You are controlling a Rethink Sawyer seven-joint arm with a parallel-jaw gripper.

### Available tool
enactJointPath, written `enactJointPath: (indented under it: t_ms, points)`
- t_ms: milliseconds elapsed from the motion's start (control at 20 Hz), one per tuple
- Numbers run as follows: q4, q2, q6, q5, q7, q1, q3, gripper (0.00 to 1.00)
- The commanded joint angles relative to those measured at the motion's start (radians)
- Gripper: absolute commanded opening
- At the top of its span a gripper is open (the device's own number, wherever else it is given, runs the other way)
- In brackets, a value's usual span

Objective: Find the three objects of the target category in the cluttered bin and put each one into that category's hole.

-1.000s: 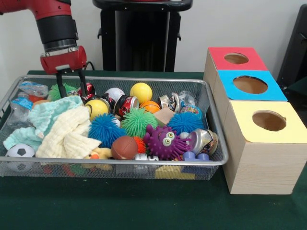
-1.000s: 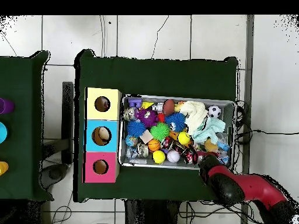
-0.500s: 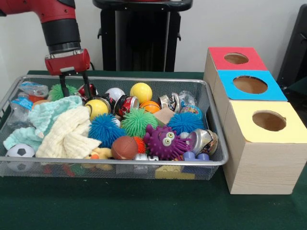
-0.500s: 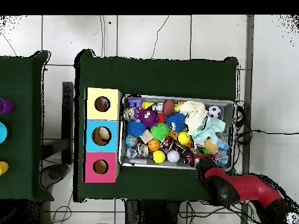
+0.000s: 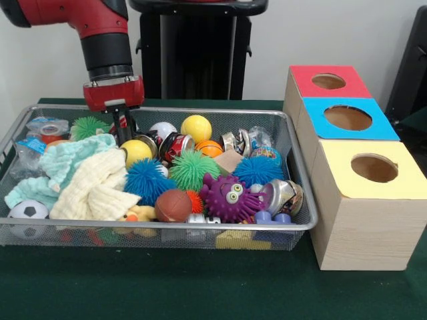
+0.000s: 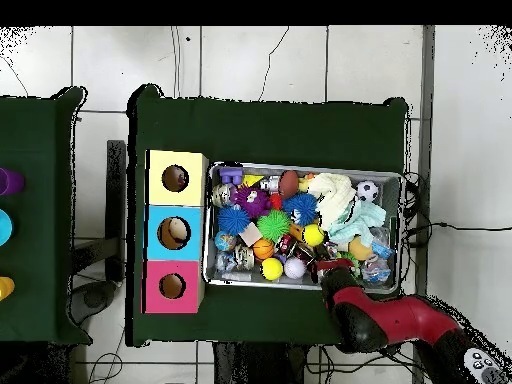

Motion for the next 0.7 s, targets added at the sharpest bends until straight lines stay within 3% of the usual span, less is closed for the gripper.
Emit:
enactJointPath:
  t_ms: [50,500,700]
  points:
    - [-0.110,0.031,-0.029,-0.022,0.076,0.013,-0.093,0.00]
    - [-0.088,0.012,-0.036,-0.005,0.085,0.026,-0.104,0.00]
    - [0.007,-0.106,0.029,0.037,0.096,0.017,-0.065,0.00]
